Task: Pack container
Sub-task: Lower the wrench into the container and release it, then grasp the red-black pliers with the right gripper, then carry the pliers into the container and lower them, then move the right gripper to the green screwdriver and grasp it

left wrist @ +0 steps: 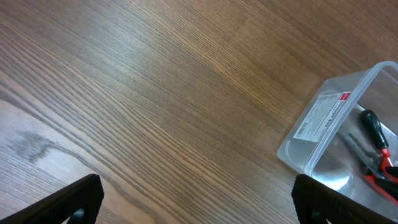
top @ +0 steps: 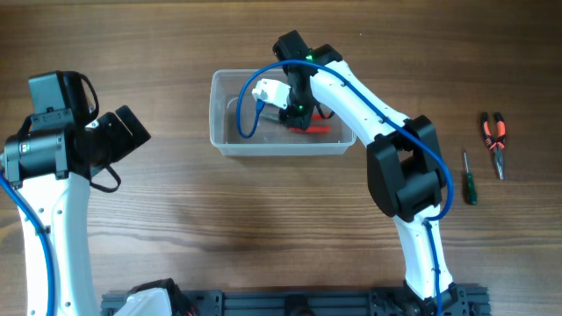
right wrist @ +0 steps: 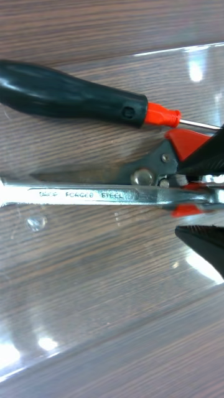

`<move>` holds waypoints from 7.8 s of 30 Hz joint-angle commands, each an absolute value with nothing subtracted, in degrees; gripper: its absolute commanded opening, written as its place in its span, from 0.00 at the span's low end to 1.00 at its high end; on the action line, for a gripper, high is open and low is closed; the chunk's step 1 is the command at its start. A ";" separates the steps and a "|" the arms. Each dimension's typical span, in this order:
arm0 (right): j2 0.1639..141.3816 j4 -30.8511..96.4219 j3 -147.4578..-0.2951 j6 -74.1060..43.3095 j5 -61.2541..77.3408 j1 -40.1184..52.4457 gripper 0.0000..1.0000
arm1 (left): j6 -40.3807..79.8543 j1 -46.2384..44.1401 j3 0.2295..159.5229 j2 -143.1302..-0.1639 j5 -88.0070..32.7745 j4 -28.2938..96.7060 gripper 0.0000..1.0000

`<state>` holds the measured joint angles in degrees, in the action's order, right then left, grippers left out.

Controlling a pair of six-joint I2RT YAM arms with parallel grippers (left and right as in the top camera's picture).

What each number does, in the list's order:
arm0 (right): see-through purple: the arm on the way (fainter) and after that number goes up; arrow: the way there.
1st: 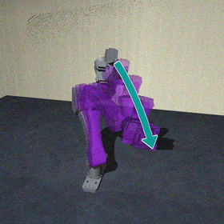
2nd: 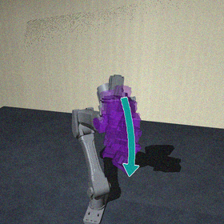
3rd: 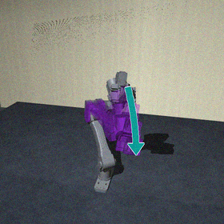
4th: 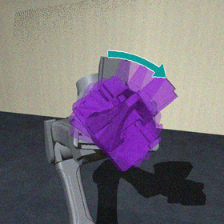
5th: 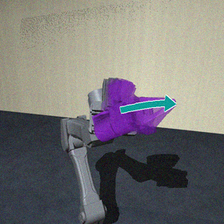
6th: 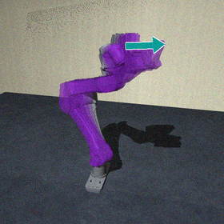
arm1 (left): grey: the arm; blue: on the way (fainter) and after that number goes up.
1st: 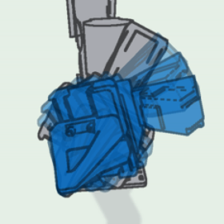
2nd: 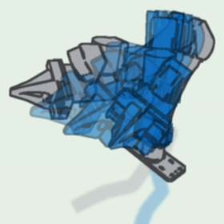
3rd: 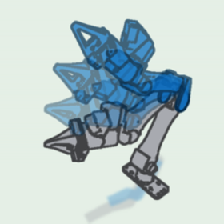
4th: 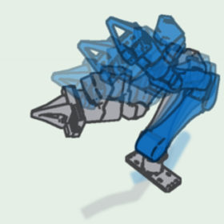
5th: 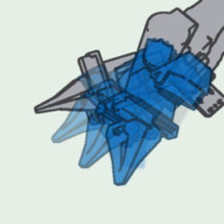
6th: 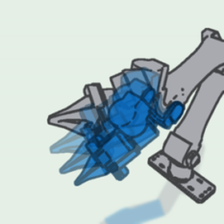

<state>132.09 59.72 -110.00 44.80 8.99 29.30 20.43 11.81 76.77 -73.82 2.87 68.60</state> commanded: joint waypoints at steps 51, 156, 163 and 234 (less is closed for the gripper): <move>119.55 44.77 -80.93 29.34 10.39 -25.78 0.96 | 19.75 12.12 76.88 -73.84 1.93 66.85 1.00; 84.07 86.37 -111.83 6.72 5.54 -9.52 1.00 | 19.66 12.12 76.88 -73.82 1.96 70.30 1.00; 67.92 92.14 -102.72 -5.39 6.68 -11.33 1.00 | 19.70 12.12 76.88 -73.82 1.91 70.96 1.00; 106.28 42.61 -53.39 50.74 -1.23 -27.35 0.09 | 18.41 12.12 76.88 -73.82 2.59 70.54 1.00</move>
<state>102.37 43.27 -56.60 50.87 -1.63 -27.22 19.16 11.81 76.77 -73.82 2.24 70.48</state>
